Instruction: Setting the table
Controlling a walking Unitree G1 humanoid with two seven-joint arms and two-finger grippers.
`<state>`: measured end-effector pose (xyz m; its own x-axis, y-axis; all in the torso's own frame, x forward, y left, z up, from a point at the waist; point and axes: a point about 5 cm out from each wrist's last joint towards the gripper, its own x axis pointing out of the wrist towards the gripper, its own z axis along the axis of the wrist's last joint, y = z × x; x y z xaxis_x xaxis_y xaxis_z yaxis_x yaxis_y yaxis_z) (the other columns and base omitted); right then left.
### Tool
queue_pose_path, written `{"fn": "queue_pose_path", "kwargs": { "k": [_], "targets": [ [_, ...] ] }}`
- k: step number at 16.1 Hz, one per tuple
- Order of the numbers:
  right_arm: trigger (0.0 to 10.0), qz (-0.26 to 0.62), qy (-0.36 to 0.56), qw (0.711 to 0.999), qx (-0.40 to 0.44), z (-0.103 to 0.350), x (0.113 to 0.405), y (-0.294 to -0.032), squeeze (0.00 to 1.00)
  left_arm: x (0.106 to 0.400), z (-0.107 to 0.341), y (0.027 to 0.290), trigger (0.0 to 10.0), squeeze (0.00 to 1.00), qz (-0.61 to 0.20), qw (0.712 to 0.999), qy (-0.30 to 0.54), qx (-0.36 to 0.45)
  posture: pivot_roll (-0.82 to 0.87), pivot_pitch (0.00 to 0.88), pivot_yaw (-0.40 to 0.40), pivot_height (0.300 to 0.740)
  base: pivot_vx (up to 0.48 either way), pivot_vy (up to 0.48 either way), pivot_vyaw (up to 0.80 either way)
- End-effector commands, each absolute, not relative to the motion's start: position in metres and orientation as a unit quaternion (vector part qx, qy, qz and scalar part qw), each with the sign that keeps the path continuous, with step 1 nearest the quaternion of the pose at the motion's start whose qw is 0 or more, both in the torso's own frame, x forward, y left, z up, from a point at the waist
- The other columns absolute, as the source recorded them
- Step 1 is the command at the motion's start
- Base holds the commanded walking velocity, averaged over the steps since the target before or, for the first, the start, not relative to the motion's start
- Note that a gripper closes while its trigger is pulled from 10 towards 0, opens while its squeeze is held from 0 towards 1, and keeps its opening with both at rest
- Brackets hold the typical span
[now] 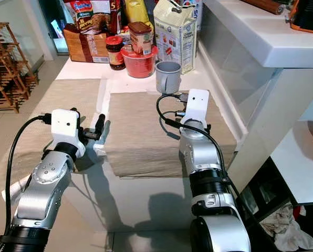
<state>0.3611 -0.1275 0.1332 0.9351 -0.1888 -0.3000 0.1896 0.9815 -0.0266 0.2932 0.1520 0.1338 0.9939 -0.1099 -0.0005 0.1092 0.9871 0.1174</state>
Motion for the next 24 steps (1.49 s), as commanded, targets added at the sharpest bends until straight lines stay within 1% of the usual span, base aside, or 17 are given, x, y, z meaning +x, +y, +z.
{"fn": "queue_pose_path", "kwargs": {
  "k": [1, 3, 5, 8, 11, 13, 14, 15, 20, 24],
  "targets": [
    [0.0, -0.102, 0.232, 0.967, -0.004, 0.094, 0.347, -0.132, 0.0, 0.294, 0.141, 0.151, 10.0, 0.0, -0.054, 0.997, -0.013, 0.062, -0.02, 0.0, 0.072, 0.74, 0.0, 0.0, 0.0],
    [0.0, -0.094, 0.213, 0.973, -0.006, 0.099, 0.348, -0.13, 0.0, 0.294, 0.141, 0.151, 10.0, 0.0, -0.053, 0.997, -0.012, 0.061, -0.02, 0.0, 0.072, 0.74, 0.0, 0.0, 0.0],
    [0.0, -0.064, 0.141, 0.987, -0.031, 0.119, 0.354, -0.125, 0.0, 0.294, 0.141, 0.151, 10.0, 0.0, -0.052, 0.997, -0.011, 0.06, -0.02, 0.0, 0.073, 0.74, 0.0, 0.0, 0.0],
    [0.0, -0.033, 0.056, 0.997, -0.048, 0.144, 0.356, -0.118, 0.0, 0.294, 0.14, 0.15, 10.0, 0.0, -0.051, 0.997, -0.01, 0.06, -0.02, 0.0, 0.072, 0.74, 0.0, 0.0, 0.0],
    [0.0, -0.017, 0.016, 0.998, -0.054, 0.155, 0.356, -0.114, 0.0, 0.294, 0.14, 0.15, 10.0, 0.0, -0.051, 0.997, -0.01, 0.06, -0.02, 0.0, 0.069, 0.74, 0.0, 0.0, 0.0],
    [0.0, -0.029, 0.025, 0.998, -0.057, 0.153, 0.356, -0.117, 0.0, 0.294, 0.14, 0.15, 10.0, 0.0, -0.051, 0.997, -0.009, 0.06, -0.02, 0.0, 0.069, 0.74, 0.0, 0.0, 0.0],
    [5.3, -0.029, 0.037, 0.998, -0.051, 0.15, 0.357, -0.117, 0.0, 0.294, 0.14, 0.15, 10.0, 0.0, -0.05, 0.997, -0.009, 0.06, -0.02, 0.0, 0.069, 0.74, 0.0, 0.0, 0.0],
    [10.0, -0.036, 0.049, 0.997, -0.036, 0.147, 0.356, -0.119, 1.0, 0.294, 0.14, 0.15, 10.0, 0.0, -0.05, 0.997, -0.009, 0.061, -0.02, 0.0, 0.068, 0.74, 0.0, 0.0, 0.0],
    [10.0, -0.034, 0.029, 0.998, -0.043, 0.155, 0.356, -0.118, 1.0, 0.295, 0.14, 0.15, 10.0, 0.0, -0.051, 0.997, -0.01, 0.063, -0.02, 0.0, 0.07, 0.74, 0.0, 0.0, 0.0],
    [10.0, -0.04, 0.048, 0.997, -0.044, 0.149, 0.356, -0.121, 1.0, 0.294, 0.14, 0.15, 10.0, 0.0, -0.052, 0.997, -0.011, 0.064, -0.02, 0.0, 0.07, 0.74, 0.0, 0.0, 0.0]
  ]
}}
